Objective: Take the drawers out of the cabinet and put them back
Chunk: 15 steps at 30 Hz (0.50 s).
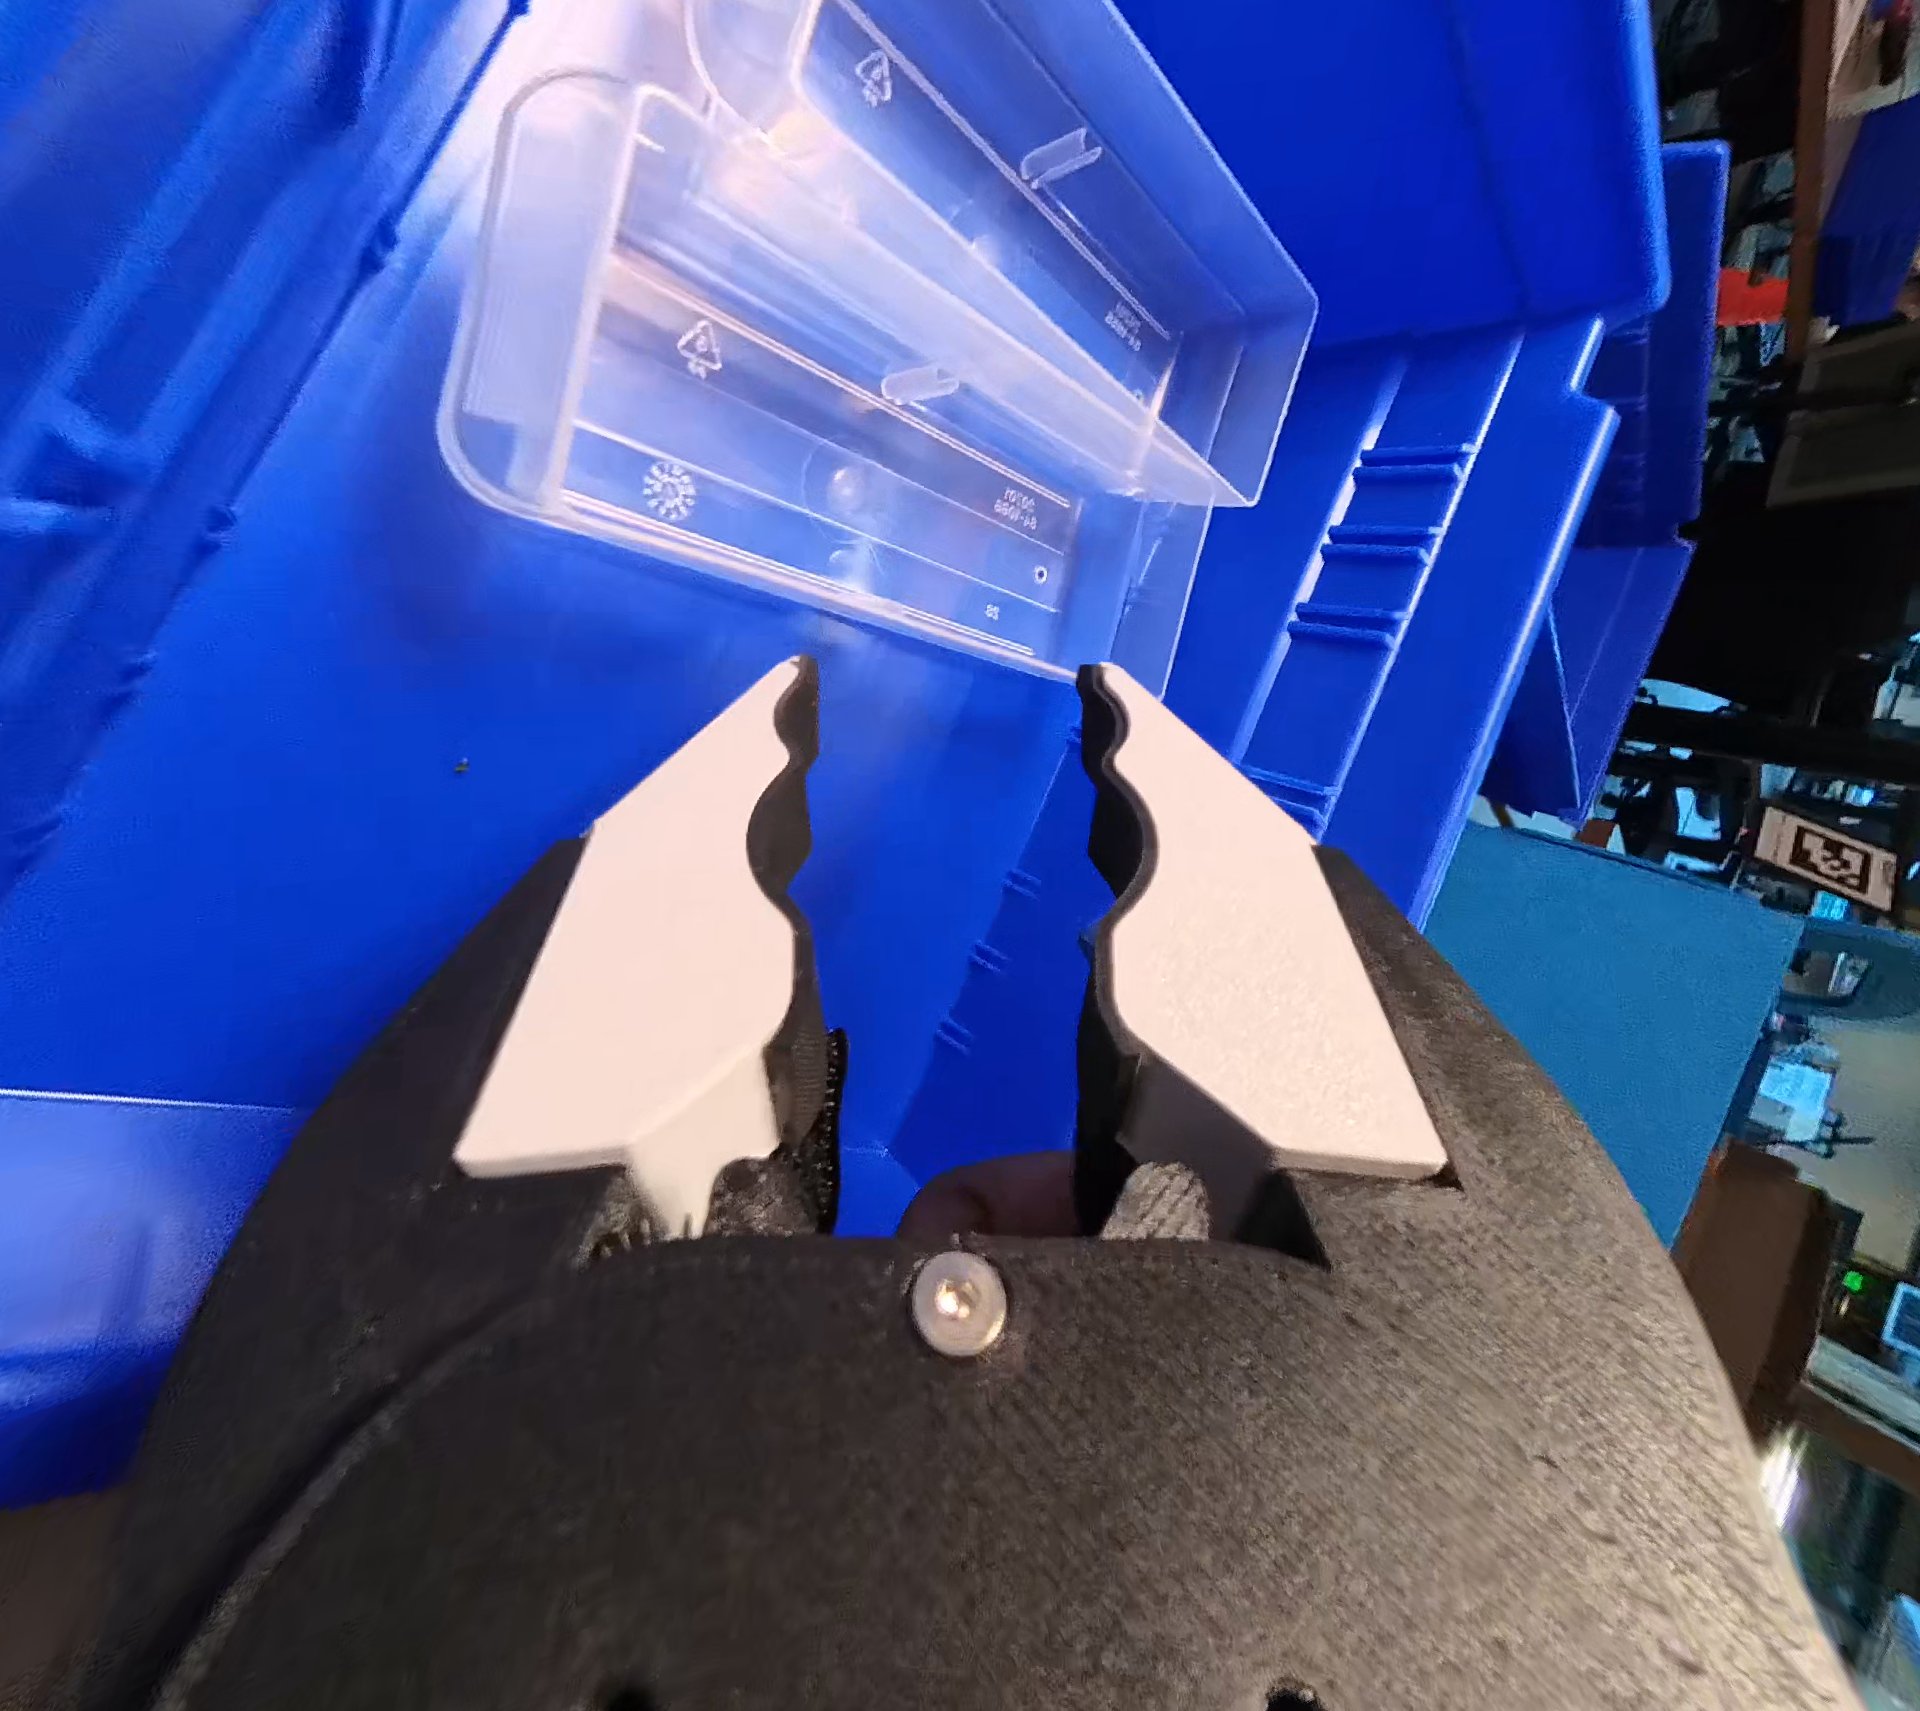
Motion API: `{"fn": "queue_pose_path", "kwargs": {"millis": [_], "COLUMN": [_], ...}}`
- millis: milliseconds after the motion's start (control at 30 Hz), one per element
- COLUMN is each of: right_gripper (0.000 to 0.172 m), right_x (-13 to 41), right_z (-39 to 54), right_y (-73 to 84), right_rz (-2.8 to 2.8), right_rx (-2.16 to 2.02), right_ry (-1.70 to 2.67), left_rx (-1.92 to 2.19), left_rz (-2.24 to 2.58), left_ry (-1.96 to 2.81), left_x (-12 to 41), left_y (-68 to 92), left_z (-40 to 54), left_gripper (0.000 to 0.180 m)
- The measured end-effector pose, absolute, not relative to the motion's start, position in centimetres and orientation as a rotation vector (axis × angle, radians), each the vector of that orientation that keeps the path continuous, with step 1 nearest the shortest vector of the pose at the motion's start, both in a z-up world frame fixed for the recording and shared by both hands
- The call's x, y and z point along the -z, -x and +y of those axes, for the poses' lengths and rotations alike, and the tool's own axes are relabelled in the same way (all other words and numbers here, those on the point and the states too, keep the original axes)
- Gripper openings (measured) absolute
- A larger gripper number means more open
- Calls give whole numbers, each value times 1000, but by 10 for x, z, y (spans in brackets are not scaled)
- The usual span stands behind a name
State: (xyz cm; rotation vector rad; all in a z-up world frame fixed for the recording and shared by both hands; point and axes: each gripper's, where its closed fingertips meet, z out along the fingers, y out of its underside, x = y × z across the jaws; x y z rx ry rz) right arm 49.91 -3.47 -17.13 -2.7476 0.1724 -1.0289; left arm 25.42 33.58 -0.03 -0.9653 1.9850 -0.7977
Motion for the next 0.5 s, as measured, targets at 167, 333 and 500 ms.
{"fn": "queue_pose_path", "kwargs": {"millis": [167, 333, 500], "right_gripper": [58, 57, 55], "right_x": [179, 174, 148], "right_z": [-15, -7, -24], "right_y": [-500, -517, -518], "right_rz": [210, 339, 392], "right_rx": [953, 998, 1147], "right_ry": [2678, 2587, 2555], "left_rx": [790, 785, 799], "left_rz": [1985, 1985, 1984], "left_ry": [966, 965, 966], "left_x": [1, 1, 0], "left_y": [-254, -254, -254], "left_z": [336, 336, 336], "left_gripper": [55, 55, 55]}}
